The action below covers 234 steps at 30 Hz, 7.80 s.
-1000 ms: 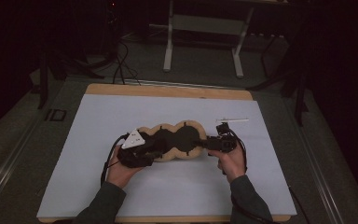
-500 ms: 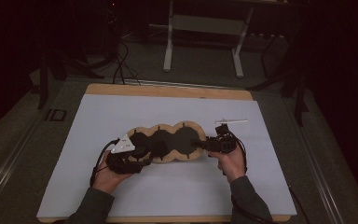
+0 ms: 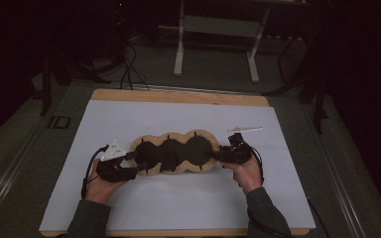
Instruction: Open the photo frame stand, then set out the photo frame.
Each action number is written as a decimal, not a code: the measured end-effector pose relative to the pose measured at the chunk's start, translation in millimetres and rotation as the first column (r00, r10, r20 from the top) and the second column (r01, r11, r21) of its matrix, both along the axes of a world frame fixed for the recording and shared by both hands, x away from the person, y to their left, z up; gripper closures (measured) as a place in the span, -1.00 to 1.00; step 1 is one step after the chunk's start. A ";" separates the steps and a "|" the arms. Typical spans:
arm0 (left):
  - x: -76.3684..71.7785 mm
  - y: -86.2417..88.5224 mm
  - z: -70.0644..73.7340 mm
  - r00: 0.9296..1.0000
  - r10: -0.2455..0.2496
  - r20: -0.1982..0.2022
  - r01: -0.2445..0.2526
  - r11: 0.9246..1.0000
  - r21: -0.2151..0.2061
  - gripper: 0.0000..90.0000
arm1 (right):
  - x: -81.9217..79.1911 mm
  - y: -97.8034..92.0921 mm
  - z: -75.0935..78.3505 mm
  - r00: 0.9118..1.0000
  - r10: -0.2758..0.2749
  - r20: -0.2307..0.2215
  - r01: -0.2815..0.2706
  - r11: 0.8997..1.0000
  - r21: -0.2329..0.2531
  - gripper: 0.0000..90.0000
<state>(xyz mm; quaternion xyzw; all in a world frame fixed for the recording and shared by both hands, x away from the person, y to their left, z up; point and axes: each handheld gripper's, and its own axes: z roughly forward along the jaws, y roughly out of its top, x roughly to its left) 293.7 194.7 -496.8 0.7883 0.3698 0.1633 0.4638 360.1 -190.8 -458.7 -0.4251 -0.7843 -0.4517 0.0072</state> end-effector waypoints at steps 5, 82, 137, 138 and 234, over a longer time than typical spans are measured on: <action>2.9 4.6 -2.8 1.000 0.022 -0.014 -0.022 1.000 0.005 -0.05 | -1.4 1.1 0.9 1.000 0.016 0.017 -0.015 0.999 -0.028 0.12; 15.2 10.5 -12.7 0.999 0.051 -0.003 -0.050 0.998 0.024 0.31 | -8.7 -17.5 -29.6 0.974 0.137 0.181 -0.097 0.972 -0.216 0.05; 19.6 -10.3 -2.1 0.981 0.165 0.099 -0.172 0.983 0.065 0.69 | 12.0 -22.5 -44.6 0.966 0.068 0.251 -0.001 0.966 -0.260 -0.06; 18.9 -10.0 -2.3 0.982 0.163 0.098 -0.169 0.983 0.064 0.69 | 11.5 -22.2 -44.3 0.966 0.069 0.248 -0.001 0.965 -0.262 -0.07; 23.9 25.4 3.2 0.957 0.288 -0.037 -0.290 0.947 -0.136 0.07 | -40.9 -18.9 -46.4 0.991 0.090 0.095 -0.071 0.980 -0.186 -0.18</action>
